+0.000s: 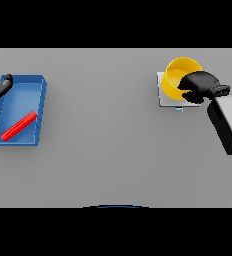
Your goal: Pick up the red beaker and tilt it to pour out 1 green nut into yellow bowl. Pick up the yellow bowl and place it on the metallic measuring scale.
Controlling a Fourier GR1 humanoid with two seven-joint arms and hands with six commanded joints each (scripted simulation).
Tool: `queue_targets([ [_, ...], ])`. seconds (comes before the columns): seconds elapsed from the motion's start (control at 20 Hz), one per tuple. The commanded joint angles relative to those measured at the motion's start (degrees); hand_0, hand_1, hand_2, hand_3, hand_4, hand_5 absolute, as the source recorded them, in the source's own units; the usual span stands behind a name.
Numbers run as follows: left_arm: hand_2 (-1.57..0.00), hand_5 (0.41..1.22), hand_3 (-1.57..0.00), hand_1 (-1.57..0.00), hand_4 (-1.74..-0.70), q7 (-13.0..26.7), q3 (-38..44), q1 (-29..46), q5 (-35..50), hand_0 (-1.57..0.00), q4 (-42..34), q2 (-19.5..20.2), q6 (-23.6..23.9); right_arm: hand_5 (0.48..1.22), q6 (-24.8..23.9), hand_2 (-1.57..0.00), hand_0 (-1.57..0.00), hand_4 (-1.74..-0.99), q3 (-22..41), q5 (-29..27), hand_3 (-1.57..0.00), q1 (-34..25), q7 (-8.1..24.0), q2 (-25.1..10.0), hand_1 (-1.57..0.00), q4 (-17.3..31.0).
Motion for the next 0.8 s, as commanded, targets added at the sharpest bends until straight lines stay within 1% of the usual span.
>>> queue_targets([
  [0.0, 0.0, 0.72, 0.0, 0.0, -0.73, -0.1, -0.1, -0.3, -0.2, 0.0, 0.4, -0.3, 0.0, 1.221, 0.7, -1.33, -1.13, -1.701, -0.4, -0.5, -1.06, 0.1, 0.0, 0.0, -1.32, -0.5],
  [0.05, 0.0, 0.723, 0.0, 0.0, -0.73, -0.5, 0.2, 0.1, 0.1, 0.0, 0.0, 0.0, 0.0, 1.143, 1.0, -1.19, -0.9, -1.66, -0.4, -0.6, -0.94, -0.1, 0.4, 0.2, -1.15, -0.7],
  [0.1, 0.0, 0.728, 0.0, 0.0, -0.73, -0.3, 0.0, -0.3, 0.1, 0.0, 0.3, -0.6, 0.1, 1.072, 1.7, -1.04, -0.72, -1.619, -0.9, -1.1, -0.83, 0.1, 0.8, 0.2, -0.98, -0.6],
  [0.15, 0.0, 0.729, 0.0, 0.0, -0.73, -0.6, -0.2, -0.3, -0.1, 0.0, 0.4, -0.8, -0.1, 1.016, 1.9, -0.91, -0.58, -1.588, -0.9, -1.0, -0.74, -0.3, 1.1, 0.3, -0.83, 0.3],
  [0.25, 0.0, 0.717, 0.0, 0.0, -0.73, 0.2, -0.3, -1.2, -0.4, 0.0, 0.6, -1.3, 0.4, 0.933, 2.3, -0.69, -0.37, -1.539, -0.7, -0.7, -0.61, -0.4, 1.8, 0.4, -0.58, 0.7],
  [0.3, 0.0, 0.712, 0.0, 0.0, -0.73, -0.1, -0.3, -0.6, -0.5, 0.0, 1.1, -1.1, 0.4, 0.902, 1.9, -0.6, -0.29, -1.517, -0.1, -0.2, -0.57, 0.2, 0.0, -0.4, -0.48, 0.4],
  [0.35, 0.0, 0.708, 0.0, 0.0, -0.72, -0.5, -0.1, -0.3, -0.4, 0.0, 1.1, -0.7, 0.2, 0.877, 1.8, -0.52, -0.24, -1.501, 0.3, 0.3, -0.53, -0.4, 0.0, -0.1, -0.38, 1.1],
  [0.4, 0.0, 0.705, 0.0, 0.0, -0.72, 0.2, -0.3, -1.2, -0.6, 0.0, 1.1, -1.1, 0.2, 0.859, 1.8, -0.45, -0.19, -1.485, 0.8, 0.7, -0.49, -0.8, 0.0, 0.2, -0.3, 0.8],
  [0.45, 0.0, 0.703, 0.0, 0.0, -0.72, -0.3, -0.2, -0.8, -0.4, 0.0, 1.1, -1.0, 0.1, 0.842, 2.0, -0.37, -0.15, -1.469, 0.9, 0.7, -0.45, -1.0, -0.8, -0.1, -0.24, 0.5],
  [0.5, 0.0, 0.7, 0.0, 0.0, -0.72, -0.5, 0.0, -0.4, -0.2, 0.0, 1.4, -0.7, -0.2, 0.827, 1.8, -0.31, -0.12, -1.456, 1.0, 0.9, -0.41, -0.9, -0.3, 0.2, -0.19, 1.1],
  [0.6, 0.0, 0.697, 0.0, 0.0, -0.72, -0.7, 0.2, 0.0, 0.1, 0.0, 0.1, -0.3, 0.1, 0.799, 3.0, -0.2, -0.08, -1.431, 0.9, 0.7, -0.35, -0.4, 0.6, -0.3, -0.12, 0.8],
  [0.65, 0.0, 0.696, 0.0, 0.0, -0.72, -0.7, 0.2, -0.4, -0.1, 0.0, 0.7, -0.3, -0.2, 0.785, 3.2, -0.16, -0.06, -1.422, 0.8, 0.7, -0.32, -0.5, 0.8, -0.1, -0.1, 1.2],
  [0.7, 0.0, 0.694, 0.0, 0.0, -0.72, -0.9, 0.2, -0.1, -0.1, 0.0, 0.4, -0.3, 0.0, 0.771, 4.1, -0.13, -0.05, -1.412, 0.7, 0.3, -0.3, -0.7, 1.0, -0.3, -0.08, 0.6],
  [0.75, 0.0, 0.693, 0.0, 0.0, -0.72, -0.4, 0.2, -0.3, 0.0, 0.0, 0.0, -0.1, 0.0, 0.759, 4.0, -0.1, -0.04, -1.41, 0.5, 0.3, -0.27, -0.5, 1.7, -0.1, -0.06, 0.8],
])
